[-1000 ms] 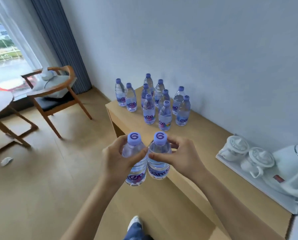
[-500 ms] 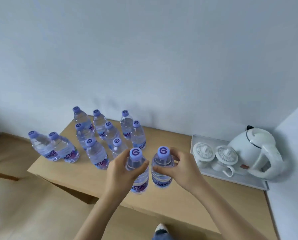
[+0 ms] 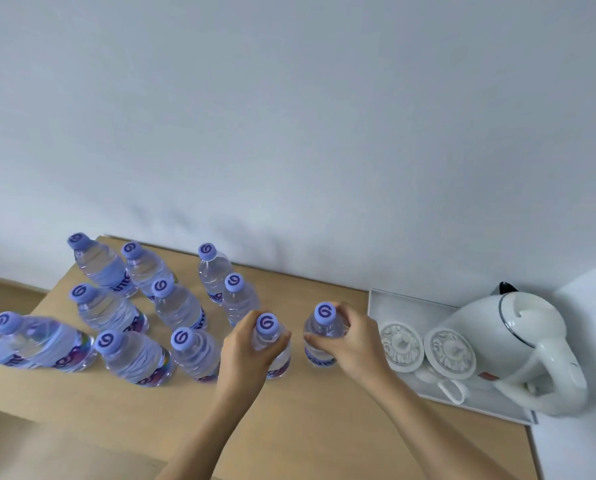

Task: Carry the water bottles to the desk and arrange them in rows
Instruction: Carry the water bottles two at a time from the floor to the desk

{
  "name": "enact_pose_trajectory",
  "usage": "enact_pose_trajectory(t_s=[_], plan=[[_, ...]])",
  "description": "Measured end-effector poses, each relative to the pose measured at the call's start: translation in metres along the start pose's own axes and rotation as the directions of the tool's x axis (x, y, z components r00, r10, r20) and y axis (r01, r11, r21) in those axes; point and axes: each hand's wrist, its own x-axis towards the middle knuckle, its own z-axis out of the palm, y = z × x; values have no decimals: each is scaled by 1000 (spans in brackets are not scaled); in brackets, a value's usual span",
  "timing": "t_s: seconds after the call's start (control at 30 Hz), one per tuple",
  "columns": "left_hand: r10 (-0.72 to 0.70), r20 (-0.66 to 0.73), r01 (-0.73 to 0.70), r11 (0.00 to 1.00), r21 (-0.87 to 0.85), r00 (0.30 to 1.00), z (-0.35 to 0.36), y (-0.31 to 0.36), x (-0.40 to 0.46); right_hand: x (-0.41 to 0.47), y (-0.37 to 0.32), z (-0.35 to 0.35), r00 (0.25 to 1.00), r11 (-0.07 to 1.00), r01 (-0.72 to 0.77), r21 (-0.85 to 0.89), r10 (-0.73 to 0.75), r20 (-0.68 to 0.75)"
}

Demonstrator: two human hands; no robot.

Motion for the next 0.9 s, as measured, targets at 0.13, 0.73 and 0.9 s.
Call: enact_pose_trajectory(t_s=[0.13,0.73,0.9], plan=[[37,26,-38,999,19,999,4,-6,20,13,3,12,999,1000,-17,15,17,-41],[24,109,-35,994,100,994,6,-21,45,10,16,32,995,997,-78,-16,77,-68],[23,121,-37,993,115,992,6,-21,45,9,18,36,993,997,-70,-27,68,-92]])
